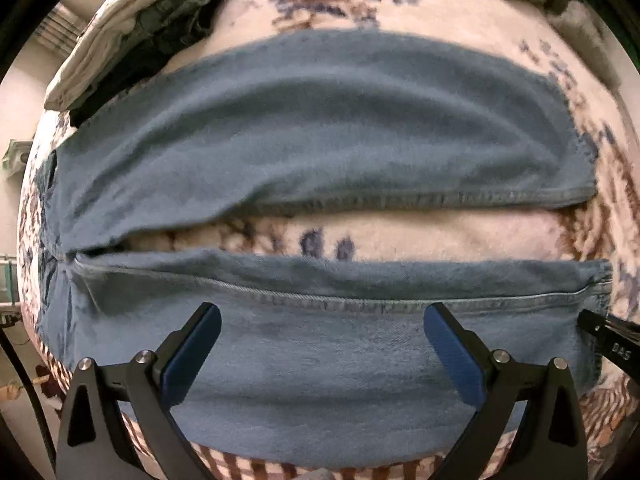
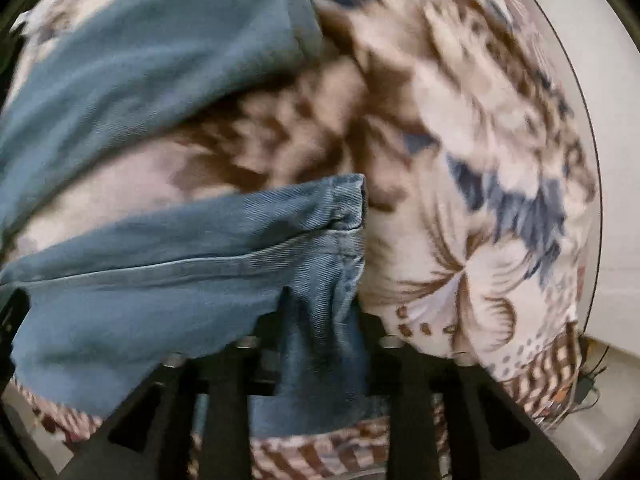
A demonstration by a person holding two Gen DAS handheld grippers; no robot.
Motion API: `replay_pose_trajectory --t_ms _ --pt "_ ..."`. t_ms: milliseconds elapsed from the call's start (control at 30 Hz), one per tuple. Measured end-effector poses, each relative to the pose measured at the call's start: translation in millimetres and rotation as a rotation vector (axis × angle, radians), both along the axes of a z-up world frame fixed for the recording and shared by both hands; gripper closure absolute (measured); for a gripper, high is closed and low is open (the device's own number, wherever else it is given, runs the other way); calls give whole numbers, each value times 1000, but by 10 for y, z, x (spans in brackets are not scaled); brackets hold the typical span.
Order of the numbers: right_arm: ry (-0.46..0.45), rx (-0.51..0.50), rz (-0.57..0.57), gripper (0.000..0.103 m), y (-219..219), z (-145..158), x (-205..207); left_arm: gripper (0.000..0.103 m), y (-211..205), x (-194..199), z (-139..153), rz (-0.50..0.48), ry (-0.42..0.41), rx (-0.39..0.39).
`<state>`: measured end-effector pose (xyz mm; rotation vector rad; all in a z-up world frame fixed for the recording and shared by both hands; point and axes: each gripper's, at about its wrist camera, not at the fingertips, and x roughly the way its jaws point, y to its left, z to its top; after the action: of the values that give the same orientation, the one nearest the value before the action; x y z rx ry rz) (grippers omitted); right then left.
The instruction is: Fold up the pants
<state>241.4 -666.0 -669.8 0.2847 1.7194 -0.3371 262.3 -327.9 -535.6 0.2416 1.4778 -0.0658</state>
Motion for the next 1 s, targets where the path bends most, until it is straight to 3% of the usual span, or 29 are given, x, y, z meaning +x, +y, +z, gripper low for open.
replay_pose_trajectory --t_ms 33,167,267,400,567,667,767,933,1000 --pt "-21 -10 16 40 -8 182 21 0 17 44 76 -21 -8 -6" --pt "-115 -34 53 38 208 669 358 0 55 303 454 -123 -124 22" --pt "-199 20 97 38 1082 756 980 0 212 560 721 -158 -244 73" --pt "-257 87 177 38 2000 775 1759 0 671 1069 858 -148 -323 162" --pt "-323 -29 347 38 2614 850 2584 0 1359 1654 851 -72 -356 289" --pt "-311 -57 368 38 2617 678 2967 0 1644 1898 718 -56 -325 323" --pt "-236 -27 370 38 2563 337 3329 0 1763 2088 386 -122 -255 375" --pt "-55 -15 506 38 2714 -414 3794 0 1550 2224 -441 -373 -40 406" --pt "-3 -60 607 38 2879 -634 3884 0 1450 2218 -703 -473 46 404"
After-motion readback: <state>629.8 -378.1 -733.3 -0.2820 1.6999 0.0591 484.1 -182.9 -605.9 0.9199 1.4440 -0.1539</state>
